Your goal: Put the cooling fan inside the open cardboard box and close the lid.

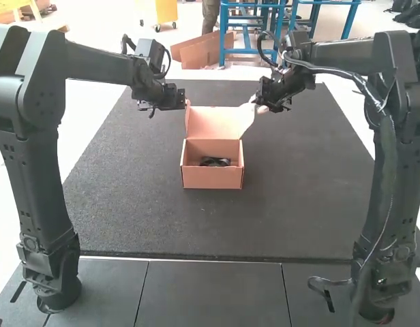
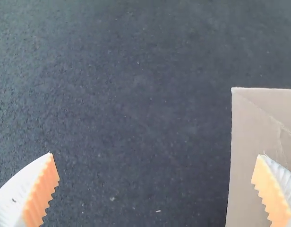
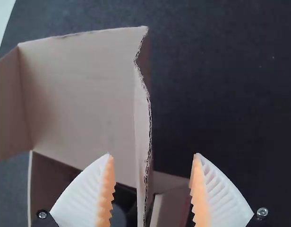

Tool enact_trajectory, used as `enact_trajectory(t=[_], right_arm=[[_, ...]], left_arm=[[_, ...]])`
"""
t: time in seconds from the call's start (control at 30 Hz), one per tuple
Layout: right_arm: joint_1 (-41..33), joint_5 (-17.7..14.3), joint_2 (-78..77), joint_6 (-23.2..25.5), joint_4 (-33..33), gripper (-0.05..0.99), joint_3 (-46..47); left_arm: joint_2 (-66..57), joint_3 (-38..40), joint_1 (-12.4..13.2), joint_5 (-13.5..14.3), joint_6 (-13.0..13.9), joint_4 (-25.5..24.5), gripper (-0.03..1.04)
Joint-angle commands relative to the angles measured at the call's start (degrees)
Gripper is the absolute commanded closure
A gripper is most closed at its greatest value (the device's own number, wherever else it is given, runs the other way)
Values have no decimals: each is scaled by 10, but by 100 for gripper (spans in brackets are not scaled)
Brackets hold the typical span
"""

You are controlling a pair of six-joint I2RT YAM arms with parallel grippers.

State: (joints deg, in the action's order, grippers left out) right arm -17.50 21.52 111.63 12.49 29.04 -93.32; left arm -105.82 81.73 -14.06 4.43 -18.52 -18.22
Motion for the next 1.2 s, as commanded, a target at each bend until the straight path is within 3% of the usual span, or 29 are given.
enact_trajectory(t=[0.0,0.73,0.87,1.17], right_arm=[[9,6,-6,3,-5,65,-14],[3,19,16,5,-7,74,-13],[3,34,17,5,-7,89,-11],[-1,42,18,-4,1,94,-12]], left_arm=[[4,21,-3,-7,-4,-2,4],[5,30,-3,-7,-4,-10,4],[5,31,-3,-7,-4,-13,4],[7,32,-3,-7,-8,-19,4]])
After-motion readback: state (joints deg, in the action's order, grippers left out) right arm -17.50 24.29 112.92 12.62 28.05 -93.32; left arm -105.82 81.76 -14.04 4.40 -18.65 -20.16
